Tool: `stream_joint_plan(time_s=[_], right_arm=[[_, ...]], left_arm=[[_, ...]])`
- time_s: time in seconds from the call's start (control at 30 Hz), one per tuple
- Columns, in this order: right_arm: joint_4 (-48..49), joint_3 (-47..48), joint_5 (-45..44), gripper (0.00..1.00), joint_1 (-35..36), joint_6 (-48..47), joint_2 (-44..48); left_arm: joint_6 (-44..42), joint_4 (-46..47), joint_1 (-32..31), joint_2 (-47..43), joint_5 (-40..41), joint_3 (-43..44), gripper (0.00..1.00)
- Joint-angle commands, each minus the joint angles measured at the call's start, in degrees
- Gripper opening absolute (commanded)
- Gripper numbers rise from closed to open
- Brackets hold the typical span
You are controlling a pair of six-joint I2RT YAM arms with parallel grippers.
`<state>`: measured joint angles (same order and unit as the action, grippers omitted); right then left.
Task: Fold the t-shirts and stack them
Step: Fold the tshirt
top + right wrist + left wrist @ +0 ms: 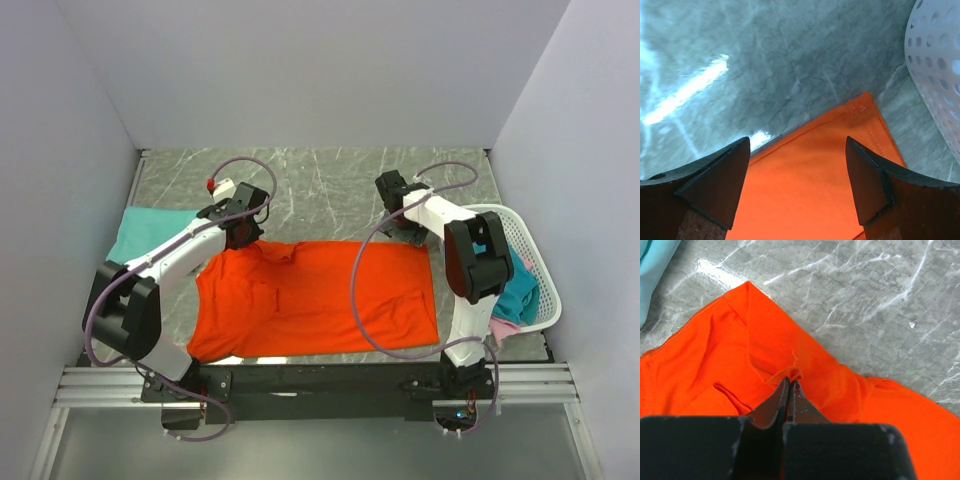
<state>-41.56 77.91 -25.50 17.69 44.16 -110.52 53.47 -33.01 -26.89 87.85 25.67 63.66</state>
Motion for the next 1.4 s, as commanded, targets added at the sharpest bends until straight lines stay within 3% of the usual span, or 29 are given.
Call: stream_joint_plan(time_s=[0.0,0.4,0.57,0.63,0.77,0.87,0.97,1.1,1.37], right_arm=[[-1.6,2.4,-3.1,0.83,-0.6,2.0,-1.7],[-2.2,-0.9,-2.7,0.76,-0.7,3.4,-0.6],[-2.5,-2.2,-2.5,0.64,-0.6,4.1,0.3],[-2.7,-2.5,-2.8,0.52,-0.6,4.1,0.7],[-2.7,-2.6,-3.2,0.42,-0.6,4.2,0.7],[-2.9,-1.9,-3.5,0.30,-0.5,4.0,0.3],[-2.6,-1.3,-3.6,0.12,-0.5,3.7,0.4],[-2.5,-1.3,-3.9,0.00,-0.2,3.4,1.2],[-1.3,-3.6,-4.8,0.00,1.2,2.9,5.2]], left_arm=[[0.5,1.7,-0.4,-2.3,-0.7,-0.5,0.01],[1.2,1.5,-0.5,-4.5,-1.1,-1.5,0.01],[1.5,1.2,-0.5,-5.7,-0.9,-2.0,0.01],[1.5,1.3,-0.5,-5.9,-0.9,-2.5,0.01],[1.6,1.5,-0.5,-7.1,-1.0,-3.2,0.01],[1.8,1.4,-0.5,-7.5,-1.0,-3.5,0.01],[2.1,0.8,-0.5,-7.7,-0.8,-3.7,0.01],[2.3,1.1,-0.5,-8.5,-1.4,-4.5,0.01],[3.5,0.1,-0.5,-11.0,-1.4,-6.2,0.01]])
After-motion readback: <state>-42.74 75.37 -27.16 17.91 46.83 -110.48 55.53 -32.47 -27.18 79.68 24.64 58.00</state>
